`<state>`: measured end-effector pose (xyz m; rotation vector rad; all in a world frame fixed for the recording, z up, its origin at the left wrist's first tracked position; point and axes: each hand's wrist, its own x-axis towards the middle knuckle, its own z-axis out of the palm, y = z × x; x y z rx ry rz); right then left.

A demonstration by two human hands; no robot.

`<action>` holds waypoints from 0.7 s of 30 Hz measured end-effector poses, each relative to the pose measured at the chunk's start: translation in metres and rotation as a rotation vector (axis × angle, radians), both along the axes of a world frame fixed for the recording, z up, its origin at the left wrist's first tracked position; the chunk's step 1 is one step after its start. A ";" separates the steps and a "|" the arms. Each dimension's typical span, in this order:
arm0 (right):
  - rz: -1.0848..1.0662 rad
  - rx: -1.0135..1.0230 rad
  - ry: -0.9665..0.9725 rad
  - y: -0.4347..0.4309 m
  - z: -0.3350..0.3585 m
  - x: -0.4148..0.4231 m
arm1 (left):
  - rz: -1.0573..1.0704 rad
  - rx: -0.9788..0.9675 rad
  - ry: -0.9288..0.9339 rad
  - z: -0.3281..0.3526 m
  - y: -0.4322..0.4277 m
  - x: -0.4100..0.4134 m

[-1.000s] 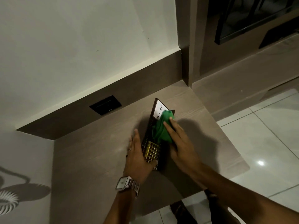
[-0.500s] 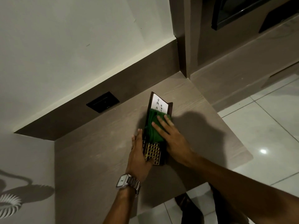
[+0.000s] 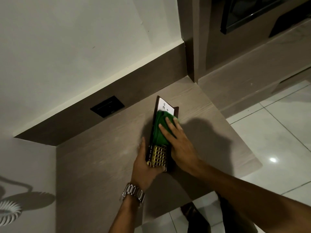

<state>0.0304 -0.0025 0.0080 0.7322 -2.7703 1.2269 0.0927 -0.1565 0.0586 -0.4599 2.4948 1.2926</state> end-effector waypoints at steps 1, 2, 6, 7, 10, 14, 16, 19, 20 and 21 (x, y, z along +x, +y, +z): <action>0.054 0.011 0.045 -0.002 0.000 0.008 | 0.035 0.037 -0.008 -0.001 0.000 0.002; 0.116 0.030 0.094 -0.004 -0.003 0.017 | 0.067 0.052 -0.010 -0.003 0.000 0.005; 0.278 0.093 0.244 -0.005 -0.012 0.037 | 0.106 0.054 0.006 -0.002 -0.001 0.008; 0.266 0.089 0.249 -0.005 -0.011 0.031 | 0.089 0.049 0.006 0.000 -0.001 0.007; 0.100 0.059 0.133 -0.007 -0.002 -0.002 | 0.011 0.035 -0.009 0.002 -0.002 0.002; 0.031 0.027 0.061 -0.018 0.000 -0.002 | 0.006 -0.003 -0.028 0.003 -0.004 0.002; 0.165 0.039 0.160 -0.019 -0.009 0.024 | 0.036 -0.019 -0.037 0.001 -0.007 0.003; 0.284 0.065 0.266 -0.010 -0.017 0.036 | 0.026 -0.030 -0.043 0.004 -0.006 0.004; 0.255 0.068 0.270 -0.008 -0.016 0.026 | 0.005 -0.019 -0.031 0.004 -0.005 0.004; 0.195 0.063 0.232 -0.007 -0.013 0.013 | -0.015 -0.015 -0.024 0.006 -0.004 0.003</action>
